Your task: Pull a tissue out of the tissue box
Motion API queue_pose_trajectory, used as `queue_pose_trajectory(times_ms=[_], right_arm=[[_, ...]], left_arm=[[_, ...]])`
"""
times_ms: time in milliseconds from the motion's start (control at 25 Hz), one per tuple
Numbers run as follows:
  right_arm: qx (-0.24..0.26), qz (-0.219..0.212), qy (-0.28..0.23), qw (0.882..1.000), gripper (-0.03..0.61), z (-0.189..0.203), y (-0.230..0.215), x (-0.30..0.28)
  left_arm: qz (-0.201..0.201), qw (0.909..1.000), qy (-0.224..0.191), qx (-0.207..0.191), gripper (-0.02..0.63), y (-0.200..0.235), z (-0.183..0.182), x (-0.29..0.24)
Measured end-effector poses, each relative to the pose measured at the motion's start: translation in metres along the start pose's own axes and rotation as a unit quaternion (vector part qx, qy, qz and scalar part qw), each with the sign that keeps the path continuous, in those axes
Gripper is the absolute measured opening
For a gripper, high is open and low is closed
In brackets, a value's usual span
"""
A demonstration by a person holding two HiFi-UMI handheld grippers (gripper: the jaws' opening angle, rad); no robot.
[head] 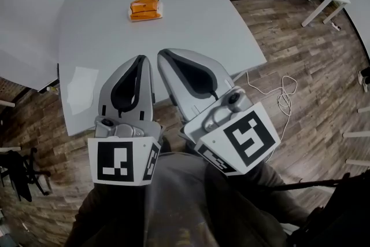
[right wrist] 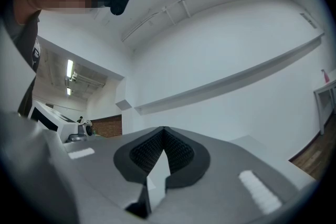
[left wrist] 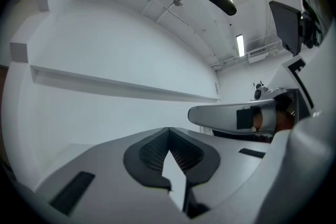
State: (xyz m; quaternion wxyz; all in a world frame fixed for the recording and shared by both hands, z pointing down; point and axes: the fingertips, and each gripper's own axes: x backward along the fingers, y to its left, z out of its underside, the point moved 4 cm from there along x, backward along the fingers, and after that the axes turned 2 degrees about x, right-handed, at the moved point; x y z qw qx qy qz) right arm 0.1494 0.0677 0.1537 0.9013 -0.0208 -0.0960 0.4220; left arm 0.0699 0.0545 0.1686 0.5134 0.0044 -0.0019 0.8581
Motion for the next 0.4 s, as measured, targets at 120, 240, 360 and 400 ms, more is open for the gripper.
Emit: queue_pose_trajectory(times_ms=[120,240,360,400], right_arm=[[-0.001,-0.004,0.001,1.000,0.002,0.003,0.004,-0.007],[-0.001,-0.008,0.004,1.000,0.002,0.005,0.008,-0.014],[-0.001,-0.010,0.006,1.000,0.002,0.007,0.013,-0.020],[-0.001,-0.010,0.007,1.000,0.002,0.007,0.014,-0.022]], left_arm=[[-0.005,1.0000,0.000,0.001,0.000,0.009,0.001,0.002],[-0.009,1.0000,0.000,0.004,0.000,0.016,0.002,0.004],[-0.011,0.9999,0.000,0.006,0.000,0.024,0.002,0.006],[-0.011,0.9999,0.000,0.007,0.000,0.027,0.002,0.006]])
